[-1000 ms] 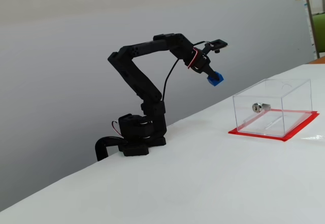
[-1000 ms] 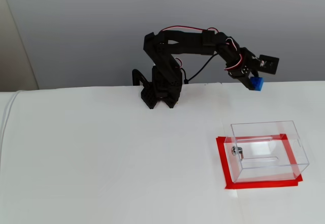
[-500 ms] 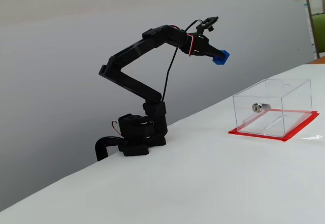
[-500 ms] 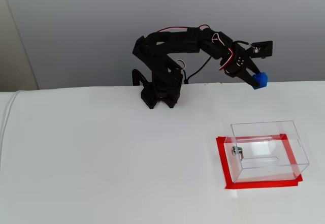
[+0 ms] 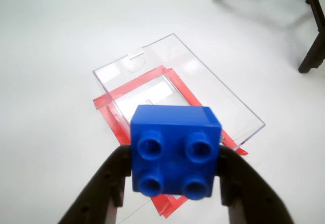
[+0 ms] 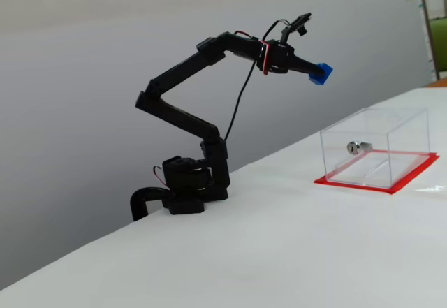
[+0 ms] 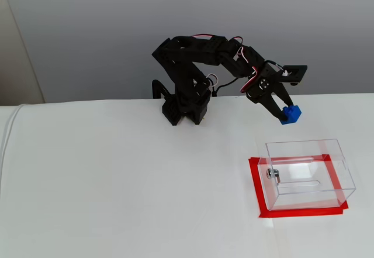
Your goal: Pick the blue lego brick and place it into the transparent box
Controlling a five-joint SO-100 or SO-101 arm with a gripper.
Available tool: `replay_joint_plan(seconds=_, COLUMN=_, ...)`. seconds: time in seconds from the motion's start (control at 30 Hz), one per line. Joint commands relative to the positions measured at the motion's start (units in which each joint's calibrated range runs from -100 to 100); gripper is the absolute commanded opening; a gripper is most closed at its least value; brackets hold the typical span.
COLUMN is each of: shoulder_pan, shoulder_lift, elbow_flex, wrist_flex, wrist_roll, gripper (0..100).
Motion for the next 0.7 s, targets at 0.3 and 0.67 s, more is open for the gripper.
replay_joint_plan(seconds=0.3, shoulder_pan=7.17, shoulder_lift=6.87, elbow_flex=-2.15, wrist_flex=-5.18, wrist_roll=0.08, gripper=9)
replay_joint_plan(seconds=0.67, shoulder_pan=6.65, shoulder_lift=17.82, elbow_flex=-2.33, wrist_flex=-19.8, wrist_roll=0.08, gripper=9)
